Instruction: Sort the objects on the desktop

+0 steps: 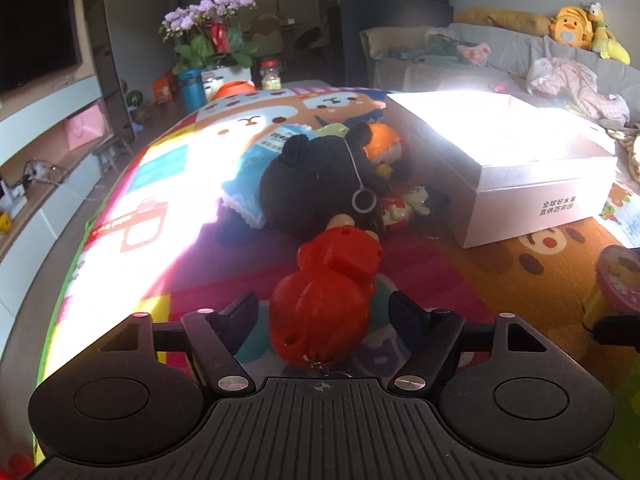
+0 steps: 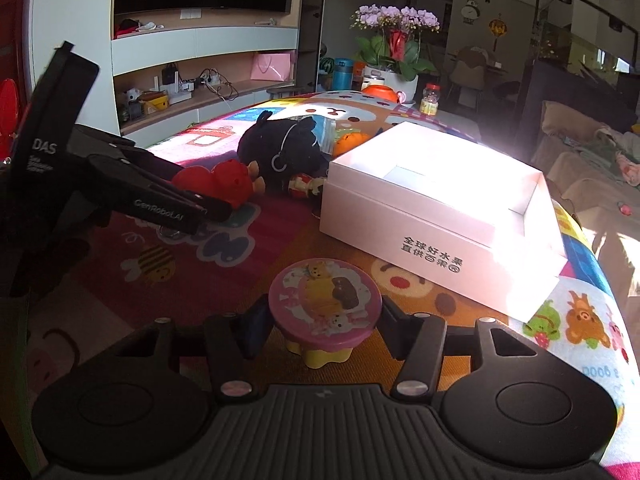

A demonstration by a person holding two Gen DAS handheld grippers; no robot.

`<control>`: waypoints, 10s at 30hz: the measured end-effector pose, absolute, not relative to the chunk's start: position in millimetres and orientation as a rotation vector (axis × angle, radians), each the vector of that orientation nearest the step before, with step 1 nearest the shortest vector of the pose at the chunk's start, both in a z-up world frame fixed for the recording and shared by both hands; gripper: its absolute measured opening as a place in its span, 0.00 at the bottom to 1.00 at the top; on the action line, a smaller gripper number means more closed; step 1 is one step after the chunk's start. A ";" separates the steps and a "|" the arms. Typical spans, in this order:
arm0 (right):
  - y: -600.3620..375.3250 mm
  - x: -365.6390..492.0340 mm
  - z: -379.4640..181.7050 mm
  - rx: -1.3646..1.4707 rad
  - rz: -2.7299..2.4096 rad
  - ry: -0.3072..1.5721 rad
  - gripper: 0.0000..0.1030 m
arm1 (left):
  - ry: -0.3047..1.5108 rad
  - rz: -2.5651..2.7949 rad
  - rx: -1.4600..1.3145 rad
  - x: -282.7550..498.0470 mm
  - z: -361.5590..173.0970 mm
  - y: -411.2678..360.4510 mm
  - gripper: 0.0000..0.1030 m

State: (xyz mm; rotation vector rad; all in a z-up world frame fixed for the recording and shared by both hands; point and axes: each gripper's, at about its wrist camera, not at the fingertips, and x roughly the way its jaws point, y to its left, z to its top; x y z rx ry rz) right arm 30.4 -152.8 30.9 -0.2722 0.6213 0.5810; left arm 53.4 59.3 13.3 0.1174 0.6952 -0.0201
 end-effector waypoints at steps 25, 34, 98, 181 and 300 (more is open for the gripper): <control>-217.2 75.6 132.2 -0.266 0.357 0.276 0.54 | 0.349 -0.346 0.090 100.6 161.1 -44.6 0.56; -198.1 91.4 89.3 -0.276 0.407 0.375 0.67 | 0.454 -0.253 0.053 97.6 107.4 0.6 0.81; 24.6 220.9 73.4 -0.669 0.572 0.689 0.54 | 0.539 -0.276 -0.128 22.7 26.8 75.6 0.94; -195.3 58.4 23.0 -0.134 0.400 0.709 0.78 | 0.735 -0.326 0.160 -9.9 18.4 -14.1 0.68; 31.1 109.9 -7.5 -1.228 0.561 0.434 0.23 | 0.558 0.029 -0.120 11.6 20.2 137.3 0.99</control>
